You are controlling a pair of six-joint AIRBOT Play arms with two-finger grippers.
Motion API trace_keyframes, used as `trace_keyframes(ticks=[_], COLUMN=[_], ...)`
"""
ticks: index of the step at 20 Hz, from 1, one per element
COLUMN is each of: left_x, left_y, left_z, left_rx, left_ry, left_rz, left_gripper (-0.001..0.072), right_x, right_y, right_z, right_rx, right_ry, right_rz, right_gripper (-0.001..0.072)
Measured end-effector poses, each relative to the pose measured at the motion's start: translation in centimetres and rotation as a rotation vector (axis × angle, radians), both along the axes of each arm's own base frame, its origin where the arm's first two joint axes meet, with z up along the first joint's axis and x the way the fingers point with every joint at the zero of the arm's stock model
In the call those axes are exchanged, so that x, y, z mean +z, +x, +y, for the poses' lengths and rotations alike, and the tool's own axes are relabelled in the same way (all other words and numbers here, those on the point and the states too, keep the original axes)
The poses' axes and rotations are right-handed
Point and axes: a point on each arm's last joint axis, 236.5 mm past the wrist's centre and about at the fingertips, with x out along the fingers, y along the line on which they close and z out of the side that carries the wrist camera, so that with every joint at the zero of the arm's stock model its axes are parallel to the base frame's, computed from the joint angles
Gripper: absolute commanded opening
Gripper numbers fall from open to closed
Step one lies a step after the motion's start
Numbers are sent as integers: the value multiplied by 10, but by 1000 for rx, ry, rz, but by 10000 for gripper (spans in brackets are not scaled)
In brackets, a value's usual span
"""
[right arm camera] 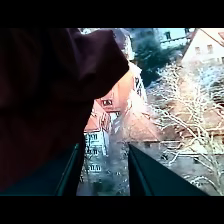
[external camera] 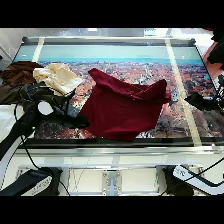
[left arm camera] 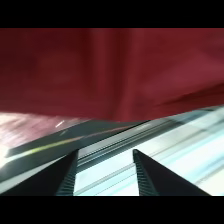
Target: Fold the shirts.
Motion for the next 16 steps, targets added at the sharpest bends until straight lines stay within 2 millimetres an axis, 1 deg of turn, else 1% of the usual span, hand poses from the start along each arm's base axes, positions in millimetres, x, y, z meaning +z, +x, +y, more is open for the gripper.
trace_keyframes(ticks=[1,3,6,7,8,10,11,12,14,16], left_x=[5,9,11,12,11,3,-2,-9,-23,-34], left_y=[-1,-9,-32,-39,-46,-53,-56,-59,-63,-62], left_z=[-16,-43,-83,-95,-107,-122,-128,-133,-144,-158], left_rx=[-18,-78,-259,-336,-418,-543,-588,-624,-695,-771], left_ry=[-49,-101,-133,-135,-127,-72,-43,-15,32,81], left_rz=[-26,-65,-162,-220,-286,-401,-433,-451,-467,-502], left_gripper=[441,440,435,419,321,318,332,368,368,369], right_x=[1,1,2,3,3,3,2,0,-3,-6], right_y=[1,4,9,10,12,14,14,13,12,10], right_z=[5,17,37,43,48,54,54,53,51,49], right_rx=[10,40,88,105,117,134,139,144,152,159], right_ry=[5,17,20,20,18,11,0,-12,-39,-59], right_rz=[-2,-2,-6,-8,-10,-13,-10,-6,5,16], right_gripper=[376,376,377,377,376,377,376,377,376,377])
